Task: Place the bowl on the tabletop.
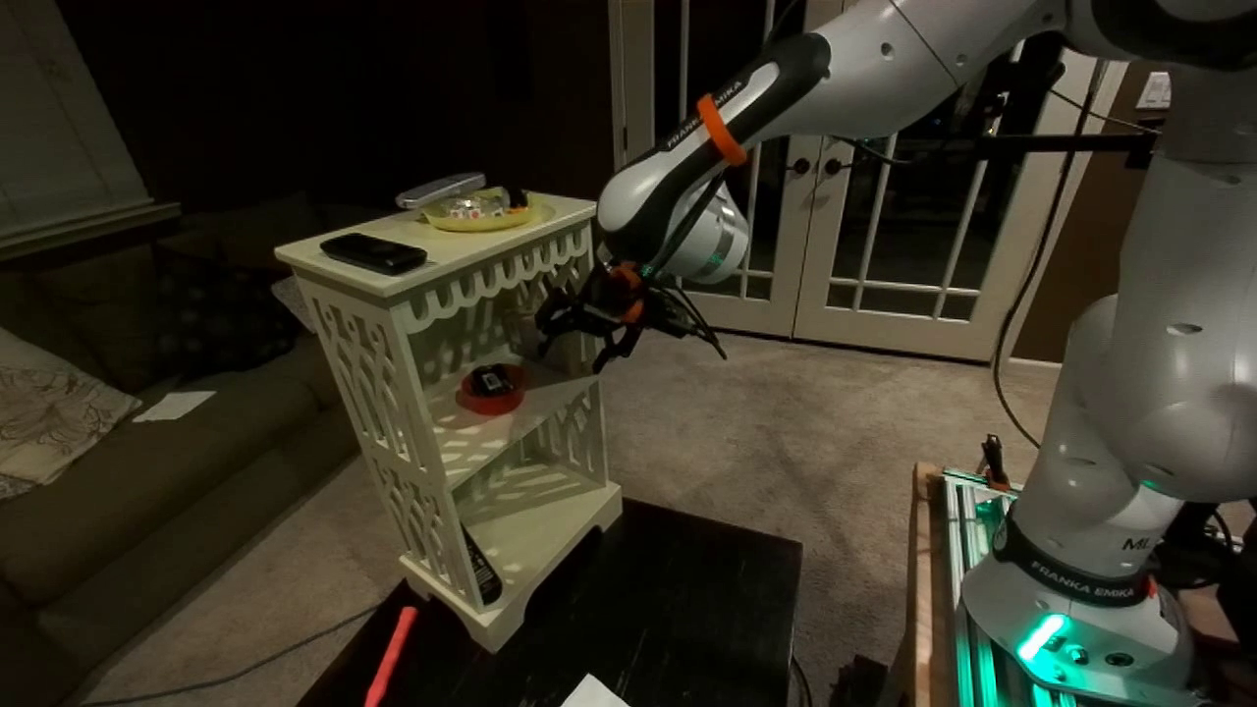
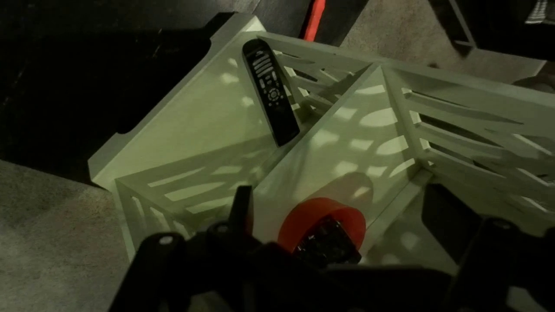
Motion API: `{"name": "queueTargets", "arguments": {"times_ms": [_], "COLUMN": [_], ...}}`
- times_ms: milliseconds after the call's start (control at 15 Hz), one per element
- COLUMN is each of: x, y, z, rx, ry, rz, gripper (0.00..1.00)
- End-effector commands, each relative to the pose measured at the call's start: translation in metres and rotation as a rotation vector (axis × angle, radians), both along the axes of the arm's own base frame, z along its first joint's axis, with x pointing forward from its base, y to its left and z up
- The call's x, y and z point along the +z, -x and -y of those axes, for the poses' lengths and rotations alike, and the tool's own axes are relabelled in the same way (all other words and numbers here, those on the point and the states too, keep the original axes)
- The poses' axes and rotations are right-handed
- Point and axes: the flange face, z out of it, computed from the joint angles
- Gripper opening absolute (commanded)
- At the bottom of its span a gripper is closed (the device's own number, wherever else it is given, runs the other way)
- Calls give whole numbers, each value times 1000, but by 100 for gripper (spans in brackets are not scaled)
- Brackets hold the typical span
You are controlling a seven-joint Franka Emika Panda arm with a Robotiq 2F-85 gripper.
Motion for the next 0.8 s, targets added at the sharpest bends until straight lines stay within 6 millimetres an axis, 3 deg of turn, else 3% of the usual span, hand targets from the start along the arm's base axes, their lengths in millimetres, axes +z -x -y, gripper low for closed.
{"name": "queueTargets", "arguments": {"times_ms": [0, 333, 733], "x": [-25, -73, -100], "y": [-24, -47, -82], "z": [-6, 13, 38], "rx": [-50, -175, -343], "ry": [-102, -159, -200], "rz": [2, 22, 86], "gripper": [100, 100, 100]}}
